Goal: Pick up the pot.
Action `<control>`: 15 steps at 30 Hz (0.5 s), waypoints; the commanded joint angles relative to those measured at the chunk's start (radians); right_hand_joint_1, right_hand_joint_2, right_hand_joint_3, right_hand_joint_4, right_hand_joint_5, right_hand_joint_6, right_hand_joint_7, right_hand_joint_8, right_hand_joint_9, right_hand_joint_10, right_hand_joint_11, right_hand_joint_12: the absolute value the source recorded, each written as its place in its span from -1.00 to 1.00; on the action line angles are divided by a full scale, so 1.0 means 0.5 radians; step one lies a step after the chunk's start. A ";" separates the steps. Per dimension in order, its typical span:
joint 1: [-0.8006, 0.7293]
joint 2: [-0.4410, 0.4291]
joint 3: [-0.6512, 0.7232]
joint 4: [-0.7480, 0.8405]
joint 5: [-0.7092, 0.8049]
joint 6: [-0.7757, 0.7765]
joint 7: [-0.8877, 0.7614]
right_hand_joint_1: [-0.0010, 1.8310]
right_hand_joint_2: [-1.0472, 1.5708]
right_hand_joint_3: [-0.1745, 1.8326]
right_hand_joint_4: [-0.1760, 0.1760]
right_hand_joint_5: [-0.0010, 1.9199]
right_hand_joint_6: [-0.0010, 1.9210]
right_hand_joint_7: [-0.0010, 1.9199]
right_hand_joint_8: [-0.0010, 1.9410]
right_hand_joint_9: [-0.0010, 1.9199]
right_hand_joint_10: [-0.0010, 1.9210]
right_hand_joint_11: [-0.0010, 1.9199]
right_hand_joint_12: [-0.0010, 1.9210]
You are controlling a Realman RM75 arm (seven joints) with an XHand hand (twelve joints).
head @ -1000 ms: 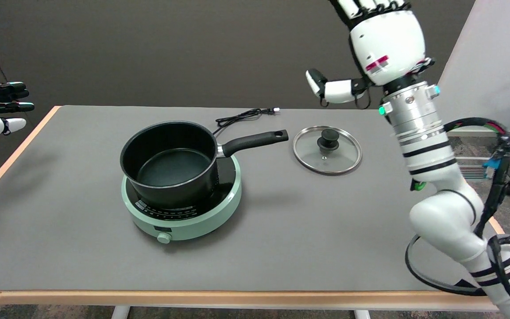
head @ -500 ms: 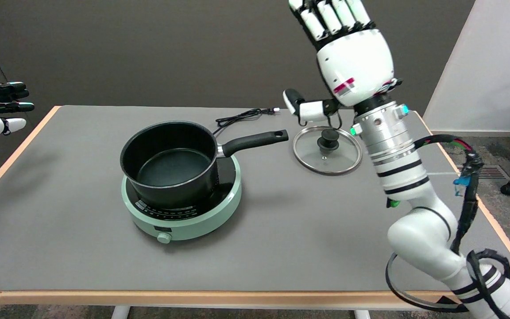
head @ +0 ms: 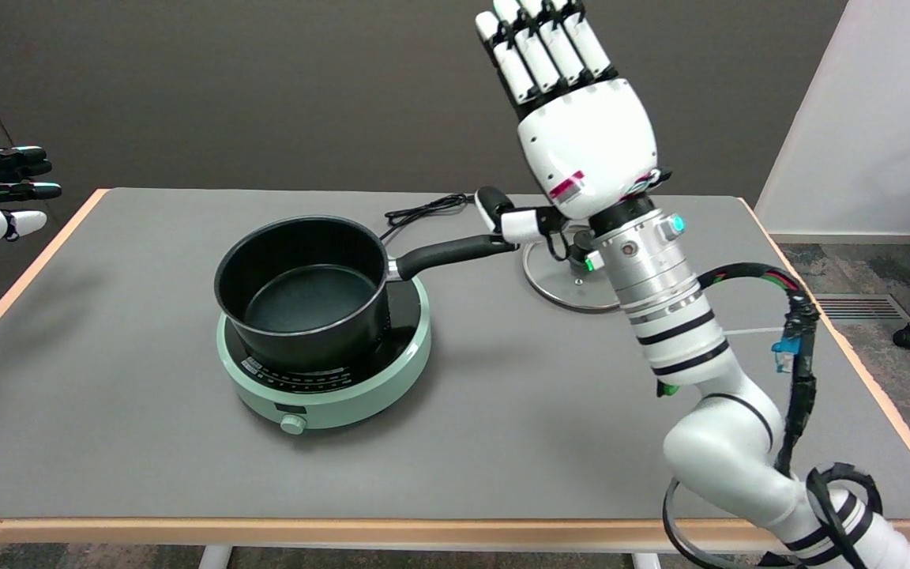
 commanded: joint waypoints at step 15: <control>-0.055 -0.123 -0.330 -0.008 0.126 -0.062 -0.339 0.10 -0.29 0.06 -0.60 -0.81 -0.76 -0.86 -0.81 -0.89 -0.83 -0.90 -0.79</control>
